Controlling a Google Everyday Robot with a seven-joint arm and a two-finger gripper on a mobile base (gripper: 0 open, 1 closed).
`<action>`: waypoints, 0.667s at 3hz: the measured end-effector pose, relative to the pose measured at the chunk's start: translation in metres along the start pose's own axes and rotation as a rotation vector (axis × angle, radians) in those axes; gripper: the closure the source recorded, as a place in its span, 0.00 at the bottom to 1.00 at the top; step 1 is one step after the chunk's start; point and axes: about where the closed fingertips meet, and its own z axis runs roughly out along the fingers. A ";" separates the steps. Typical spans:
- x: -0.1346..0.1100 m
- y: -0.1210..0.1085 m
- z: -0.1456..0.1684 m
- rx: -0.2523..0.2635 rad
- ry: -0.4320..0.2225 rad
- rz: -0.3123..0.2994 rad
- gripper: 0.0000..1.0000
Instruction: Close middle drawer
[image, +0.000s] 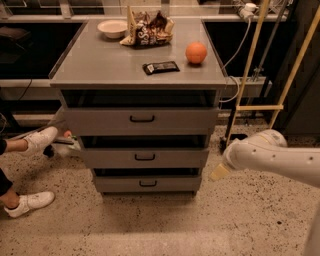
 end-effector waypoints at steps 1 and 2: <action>0.000 0.001 -0.034 0.041 -0.025 0.038 0.00; 0.000 0.001 -0.034 0.041 -0.025 0.038 0.00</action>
Offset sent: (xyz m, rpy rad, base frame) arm -0.0164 -0.0036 0.0283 0.0140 -0.0485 -0.0366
